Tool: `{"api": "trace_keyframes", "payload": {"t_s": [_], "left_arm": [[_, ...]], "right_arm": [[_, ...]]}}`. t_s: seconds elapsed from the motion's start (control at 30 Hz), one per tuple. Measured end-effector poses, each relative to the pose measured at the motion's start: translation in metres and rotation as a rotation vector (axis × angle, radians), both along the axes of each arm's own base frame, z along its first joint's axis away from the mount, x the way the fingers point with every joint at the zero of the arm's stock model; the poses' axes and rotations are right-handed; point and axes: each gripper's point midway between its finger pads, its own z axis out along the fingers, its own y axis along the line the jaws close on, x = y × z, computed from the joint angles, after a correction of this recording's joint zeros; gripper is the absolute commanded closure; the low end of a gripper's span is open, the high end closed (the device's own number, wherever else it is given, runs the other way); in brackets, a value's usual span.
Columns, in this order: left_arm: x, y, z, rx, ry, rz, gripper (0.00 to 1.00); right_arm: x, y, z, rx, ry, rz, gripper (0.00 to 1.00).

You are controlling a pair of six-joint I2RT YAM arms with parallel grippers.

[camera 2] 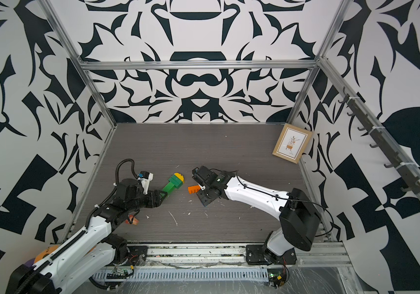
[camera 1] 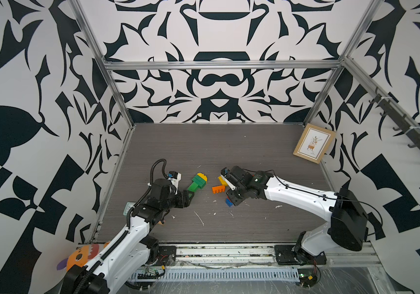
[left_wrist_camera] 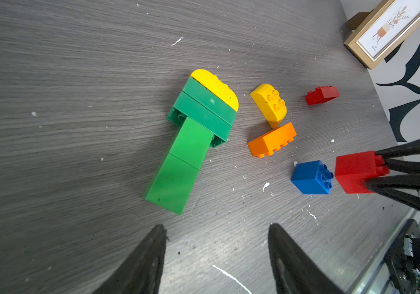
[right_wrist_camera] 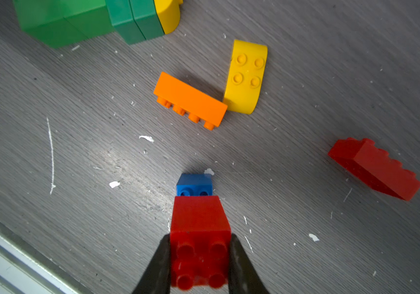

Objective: Assemble an ice cream with lego
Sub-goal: Assemble the lego brick with the lego brick.

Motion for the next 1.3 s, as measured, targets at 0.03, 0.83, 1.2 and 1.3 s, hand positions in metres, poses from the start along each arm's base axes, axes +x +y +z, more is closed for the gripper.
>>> {"api": "trace_keyframes", "payload": {"t_s": [0.03,0.83,1.2,1.3], "left_arm": [[0.000,0.000,0.001,-0.002,-0.004,-0.001,0.32],[0.002,-0.001,0.008,-0.017,-0.031,0.001,0.10],[0.002,-0.001,0.005,-0.012,-0.021,0.001,0.01],[0.002,-0.001,0.005,-0.011,-0.020,0.002,0.01]], "right_arm": [[0.000,0.000,-0.001,-0.004,0.002,0.000,0.82],[-0.003,0.007,-0.014,-0.051,0.014,0.003,0.81],[-0.006,0.010,-0.018,-0.108,-0.011,0.014,0.86],[-0.006,0.011,-0.019,-0.112,-0.009,0.014,0.88]]}}
